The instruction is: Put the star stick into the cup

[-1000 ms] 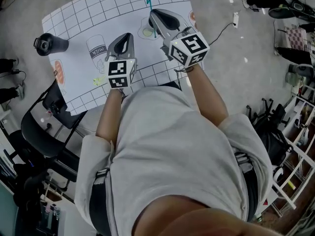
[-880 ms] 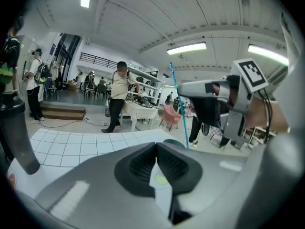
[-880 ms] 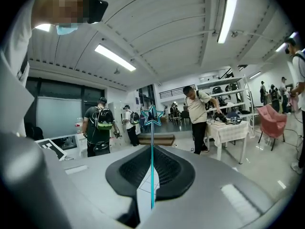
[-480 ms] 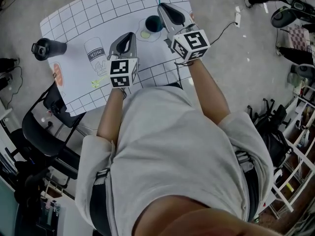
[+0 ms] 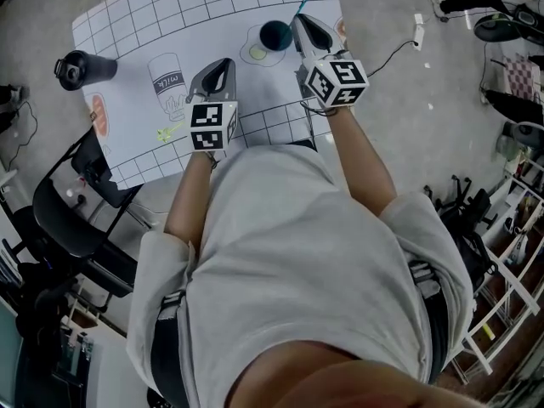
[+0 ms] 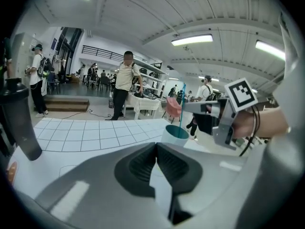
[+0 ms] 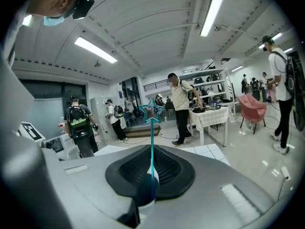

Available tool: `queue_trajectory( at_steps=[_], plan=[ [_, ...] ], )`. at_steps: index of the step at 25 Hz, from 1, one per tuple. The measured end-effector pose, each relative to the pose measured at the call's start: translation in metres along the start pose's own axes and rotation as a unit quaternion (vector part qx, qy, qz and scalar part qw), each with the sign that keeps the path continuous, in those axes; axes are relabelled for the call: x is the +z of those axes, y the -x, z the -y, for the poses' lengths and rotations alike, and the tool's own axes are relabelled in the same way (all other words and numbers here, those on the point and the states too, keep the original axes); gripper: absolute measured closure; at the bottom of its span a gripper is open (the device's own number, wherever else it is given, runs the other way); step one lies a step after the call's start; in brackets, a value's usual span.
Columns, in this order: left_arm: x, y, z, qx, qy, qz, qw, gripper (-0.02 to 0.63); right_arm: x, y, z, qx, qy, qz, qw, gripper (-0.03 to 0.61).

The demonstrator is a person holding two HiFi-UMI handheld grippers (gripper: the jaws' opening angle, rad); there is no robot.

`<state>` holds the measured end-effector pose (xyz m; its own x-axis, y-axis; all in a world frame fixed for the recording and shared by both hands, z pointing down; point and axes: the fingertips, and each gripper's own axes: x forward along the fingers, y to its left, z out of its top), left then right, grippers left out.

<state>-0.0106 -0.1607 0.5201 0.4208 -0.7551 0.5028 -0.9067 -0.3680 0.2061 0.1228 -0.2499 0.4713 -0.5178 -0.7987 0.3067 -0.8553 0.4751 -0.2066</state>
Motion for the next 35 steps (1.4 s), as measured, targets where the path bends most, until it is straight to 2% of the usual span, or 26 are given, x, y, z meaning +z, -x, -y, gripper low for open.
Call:
queue_trajectory(
  at_steps=[3,8,11,14,16,18,20,22,24,27,29,32,35],
  plan=[
    [-0.003,0.001,0.0,0.0,0.0,-0.003,1.0,0.609,-0.017,-0.005,0.01,-0.016,-0.031,-0.026,0.999,0.563],
    [-0.007,0.005,0.001,-0.002,0.0,-0.005,1.0,0.609,-0.033,-0.009,0.01,-0.02,-0.026,-0.059,0.998,0.555],
    [-0.012,0.008,0.0,-0.002,0.004,-0.007,1.0,0.609,-0.039,-0.01,0.008,-0.017,-0.022,-0.085,0.996,0.464],
    [-0.017,0.013,-0.001,-0.001,0.009,-0.009,0.9999,0.609,-0.033,-0.002,0.005,-0.024,-0.001,-0.086,0.996,0.447],
    [-0.021,0.018,-0.003,0.0,0.012,-0.008,0.9999,0.609,-0.024,0.007,-0.006,-0.023,0.024,-0.077,0.996,0.461],
    [-0.026,0.024,-0.008,0.003,0.015,-0.008,0.9998,0.609,-0.014,0.013,-0.024,-0.009,0.059,-0.063,0.996,0.514],
    [-0.032,0.032,-0.015,0.01,0.019,-0.009,0.9997,0.609,-0.006,0.015,-0.051,0.021,0.101,-0.049,0.993,0.578],
    [-0.039,0.042,-0.024,0.023,0.027,-0.008,0.9993,0.609,-0.006,0.013,-0.083,0.068,0.15,-0.05,0.985,0.578],
    [-0.048,0.056,-0.035,0.041,0.039,-0.008,0.9984,0.609,-0.012,0.007,-0.118,0.124,0.199,-0.065,0.97,0.578],
    [-0.063,0.078,-0.056,0.074,0.059,-0.008,0.9955,0.609,-0.034,-0.001,-0.172,0.215,0.255,-0.102,0.937,0.578],
    [-0.073,0.095,-0.071,0.1,0.072,-0.007,0.9923,0.609,-0.056,-0.004,-0.205,0.267,0.291,-0.136,0.909,0.578],
    [-0.089,0.121,-0.091,0.147,0.097,-0.006,0.9843,0.609,-0.094,-0.006,-0.247,0.337,0.348,-0.186,0.855,0.578],
    [-0.106,0.145,-0.107,0.178,0.116,-0.006,0.9772,0.609,-0.126,-0.002,-0.279,0.382,0.383,-0.222,0.811,0.578]
  ],
)
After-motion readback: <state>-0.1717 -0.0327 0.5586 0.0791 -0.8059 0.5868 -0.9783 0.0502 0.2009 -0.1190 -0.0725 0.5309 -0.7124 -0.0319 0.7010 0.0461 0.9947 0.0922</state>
